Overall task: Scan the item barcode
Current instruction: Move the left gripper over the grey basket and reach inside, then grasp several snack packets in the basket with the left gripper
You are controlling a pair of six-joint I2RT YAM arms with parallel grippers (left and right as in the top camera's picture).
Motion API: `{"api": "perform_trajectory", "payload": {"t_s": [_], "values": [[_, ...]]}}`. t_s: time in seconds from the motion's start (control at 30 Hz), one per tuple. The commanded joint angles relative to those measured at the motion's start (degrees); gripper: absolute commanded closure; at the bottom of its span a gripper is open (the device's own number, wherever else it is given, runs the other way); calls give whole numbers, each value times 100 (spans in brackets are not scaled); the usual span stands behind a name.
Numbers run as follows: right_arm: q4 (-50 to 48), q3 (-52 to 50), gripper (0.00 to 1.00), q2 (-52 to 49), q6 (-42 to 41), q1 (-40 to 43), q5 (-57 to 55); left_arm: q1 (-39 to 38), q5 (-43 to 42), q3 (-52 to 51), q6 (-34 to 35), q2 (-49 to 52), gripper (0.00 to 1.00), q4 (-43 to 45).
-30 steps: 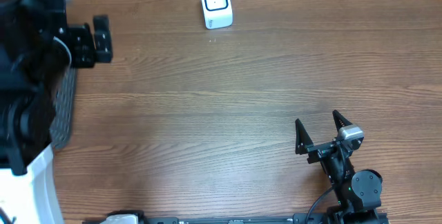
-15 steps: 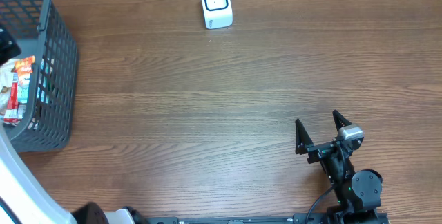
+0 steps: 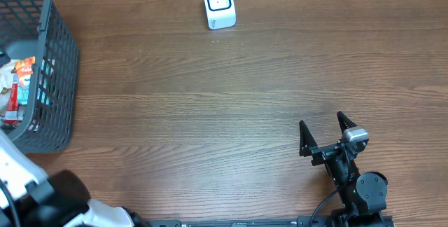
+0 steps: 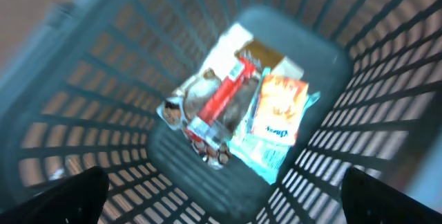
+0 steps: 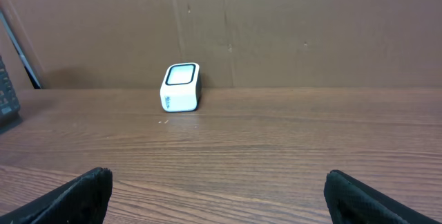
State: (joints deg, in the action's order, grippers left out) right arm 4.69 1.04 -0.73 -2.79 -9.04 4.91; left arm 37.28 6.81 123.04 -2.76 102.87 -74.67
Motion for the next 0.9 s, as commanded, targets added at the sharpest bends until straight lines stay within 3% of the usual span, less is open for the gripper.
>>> {"api": "perform_trajectory", "payload": {"t_s": [0.0,0.6,0.87], "values": [[-26,-57,0,55,-22,2,-59,31,-162,9,-387,393,0,-28],[-26,-57,0,55,-22,2,-59,31,-1137,7,-1235,2129,0,-83],[-26,-57,0,55,-22,2,-59,31,-1132,4,-1248,2691,0,-179]]}}
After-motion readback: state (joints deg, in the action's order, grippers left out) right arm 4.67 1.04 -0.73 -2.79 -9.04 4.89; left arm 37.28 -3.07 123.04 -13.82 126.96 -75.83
